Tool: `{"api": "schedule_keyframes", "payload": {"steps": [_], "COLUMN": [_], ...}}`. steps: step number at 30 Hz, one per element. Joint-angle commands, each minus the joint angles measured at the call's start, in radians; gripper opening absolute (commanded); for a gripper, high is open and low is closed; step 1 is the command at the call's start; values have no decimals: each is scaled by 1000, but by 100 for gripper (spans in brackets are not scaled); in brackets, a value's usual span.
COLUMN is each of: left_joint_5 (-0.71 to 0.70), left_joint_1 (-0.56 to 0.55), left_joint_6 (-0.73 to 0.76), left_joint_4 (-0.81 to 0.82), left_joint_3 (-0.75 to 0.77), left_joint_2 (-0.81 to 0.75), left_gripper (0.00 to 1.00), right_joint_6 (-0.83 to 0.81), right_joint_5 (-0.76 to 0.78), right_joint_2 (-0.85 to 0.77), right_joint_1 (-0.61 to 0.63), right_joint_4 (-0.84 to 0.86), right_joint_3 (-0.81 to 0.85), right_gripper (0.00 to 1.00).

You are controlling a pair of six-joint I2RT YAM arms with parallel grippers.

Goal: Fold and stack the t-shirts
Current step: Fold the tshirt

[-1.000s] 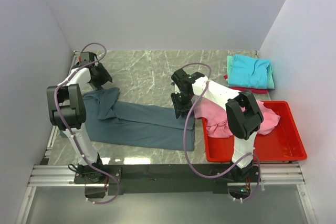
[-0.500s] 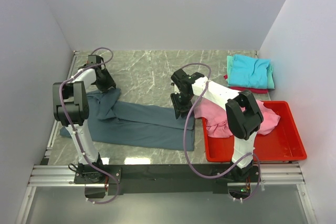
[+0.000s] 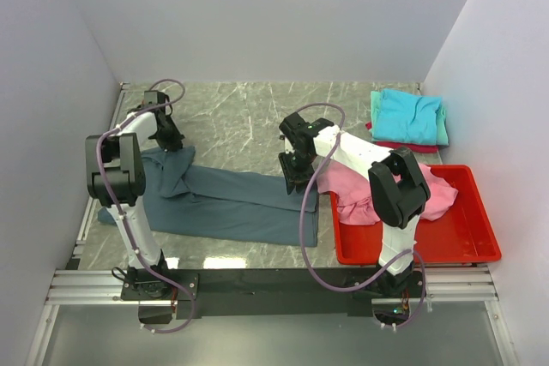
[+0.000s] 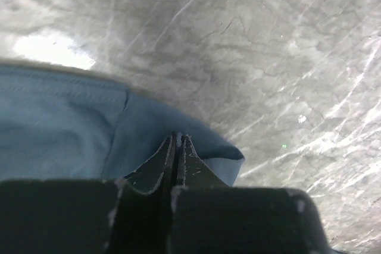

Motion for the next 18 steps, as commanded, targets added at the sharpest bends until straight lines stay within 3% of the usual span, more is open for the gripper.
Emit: {"api": "schedule_keyframes", "payload": {"steps": [1,9,18], "left_joint_5": [-46,-195,-329], "left_joint_1": [-1,2,51], "left_joint_6": [-21,-62,-125], "left_joint_4": [-27,-35,-136], "left_joint_3": [31,-77,-314], "left_joint_2": [-117,-326,-599], "left_gripper": [0,0,0], "right_joint_6": [-8,-11,-28], "right_joint_5": [11,7,-9], "right_joint_2": [11,18,47], "right_joint_1": [10,10,13], "right_joint_4": [12,13,7], "right_joint_3": [0,6,32], "right_gripper": [40,40,40]}}
